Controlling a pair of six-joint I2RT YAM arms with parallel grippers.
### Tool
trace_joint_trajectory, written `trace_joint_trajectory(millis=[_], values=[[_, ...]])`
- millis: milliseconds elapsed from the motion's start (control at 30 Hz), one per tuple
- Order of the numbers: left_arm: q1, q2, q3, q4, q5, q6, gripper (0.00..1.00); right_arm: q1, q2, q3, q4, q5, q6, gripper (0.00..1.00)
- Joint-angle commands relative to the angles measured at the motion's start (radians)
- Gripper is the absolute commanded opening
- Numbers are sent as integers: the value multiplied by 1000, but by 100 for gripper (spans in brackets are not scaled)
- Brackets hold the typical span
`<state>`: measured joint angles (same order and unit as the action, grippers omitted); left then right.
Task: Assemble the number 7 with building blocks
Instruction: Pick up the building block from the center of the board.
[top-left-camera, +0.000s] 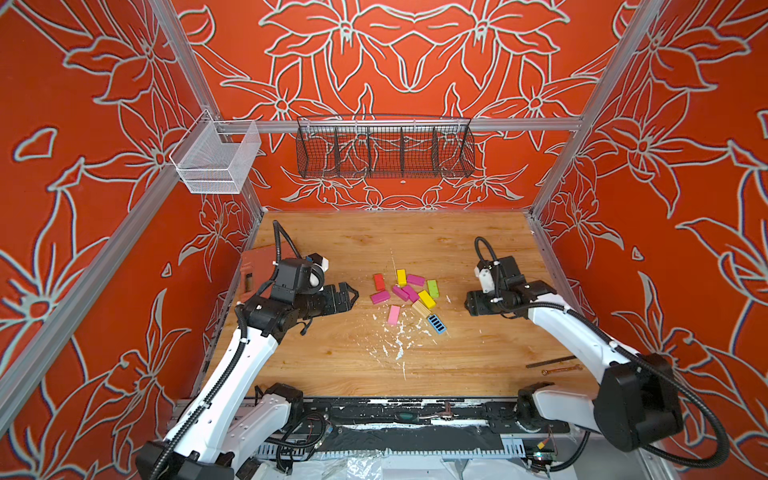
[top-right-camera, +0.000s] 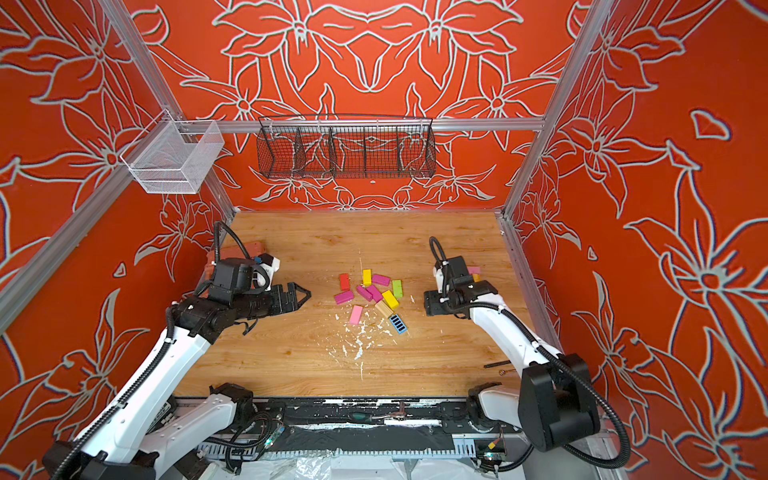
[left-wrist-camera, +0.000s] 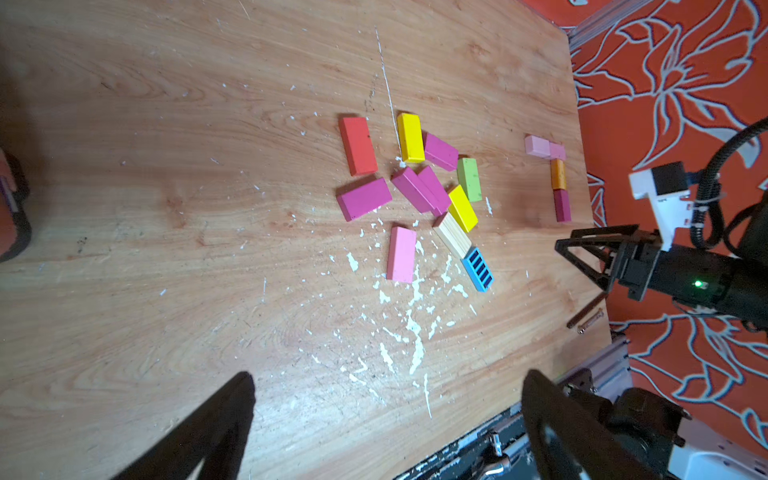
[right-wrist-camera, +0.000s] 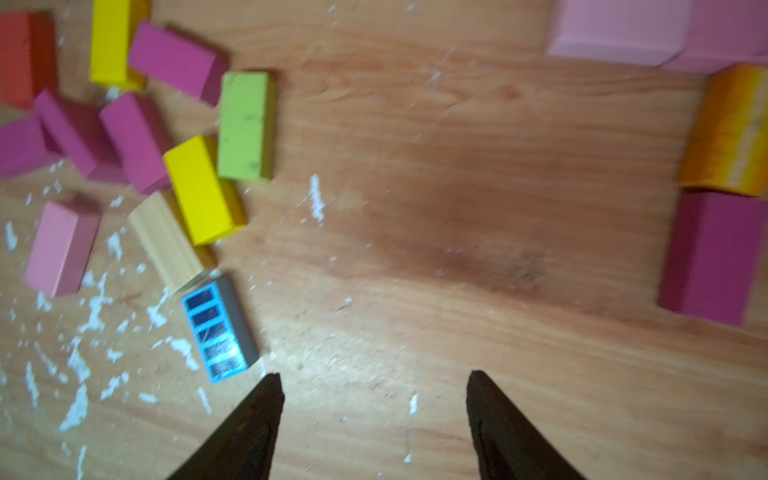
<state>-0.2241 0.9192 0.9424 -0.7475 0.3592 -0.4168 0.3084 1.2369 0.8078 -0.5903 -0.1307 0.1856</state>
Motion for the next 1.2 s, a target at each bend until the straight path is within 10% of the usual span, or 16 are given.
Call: trace_joint_trajectory(millis=[0,533,1167], values=[[-6,-49,-25,-32,51,19,97,85,-18,-44,-2,-26,41,72],[-15,-71,-67,40,65,-23,97,376,288,16,89,139,118,64],[-105,26,-96,222,66,-72,97,357,232,60,83,35,65,33]])
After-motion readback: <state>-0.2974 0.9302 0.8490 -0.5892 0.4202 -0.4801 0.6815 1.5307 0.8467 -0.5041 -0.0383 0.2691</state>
